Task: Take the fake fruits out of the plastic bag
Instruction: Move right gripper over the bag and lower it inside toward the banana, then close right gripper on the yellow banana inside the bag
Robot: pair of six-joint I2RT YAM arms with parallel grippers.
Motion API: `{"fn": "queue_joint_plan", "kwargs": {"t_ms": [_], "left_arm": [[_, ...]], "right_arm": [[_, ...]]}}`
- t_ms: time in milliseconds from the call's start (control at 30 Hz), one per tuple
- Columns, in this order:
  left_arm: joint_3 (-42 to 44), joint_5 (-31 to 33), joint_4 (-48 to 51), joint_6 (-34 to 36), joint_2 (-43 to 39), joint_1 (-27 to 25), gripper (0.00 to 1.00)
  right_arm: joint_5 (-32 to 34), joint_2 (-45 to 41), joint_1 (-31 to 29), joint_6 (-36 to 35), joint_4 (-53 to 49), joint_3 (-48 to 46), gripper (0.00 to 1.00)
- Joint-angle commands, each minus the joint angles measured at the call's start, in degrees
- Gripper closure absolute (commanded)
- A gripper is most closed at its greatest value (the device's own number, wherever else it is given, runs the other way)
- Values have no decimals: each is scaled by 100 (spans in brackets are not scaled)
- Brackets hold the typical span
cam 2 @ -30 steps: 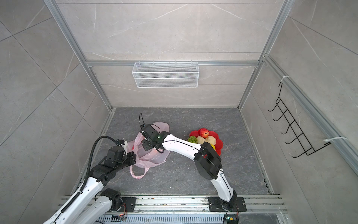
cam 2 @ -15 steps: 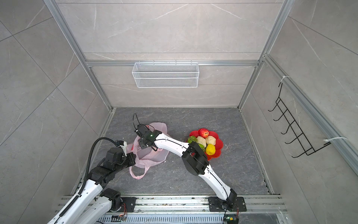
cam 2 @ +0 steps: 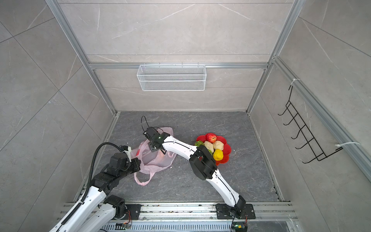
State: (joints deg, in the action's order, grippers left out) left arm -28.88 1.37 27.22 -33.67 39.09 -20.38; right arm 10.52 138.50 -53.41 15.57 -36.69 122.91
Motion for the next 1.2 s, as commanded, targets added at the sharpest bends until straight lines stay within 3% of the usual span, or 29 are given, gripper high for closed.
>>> {"fn": "queue_joint_plan", "kwargs": {"t_ms": [0, 467, 1167], "left_arm": [[12, 31, -42, -34, -6, -19, 95], [36, 0, -295, -69, 135, -18, 95], [120, -32, -672, -58, 388, -18, 95]], "right_arm": [[56, 229, 39, -115, -163, 197, 57], [-315, 497, 111, -307, -13, 352, 47], [-391, 1162, 186, -317, -576, 1059, 46]]}}
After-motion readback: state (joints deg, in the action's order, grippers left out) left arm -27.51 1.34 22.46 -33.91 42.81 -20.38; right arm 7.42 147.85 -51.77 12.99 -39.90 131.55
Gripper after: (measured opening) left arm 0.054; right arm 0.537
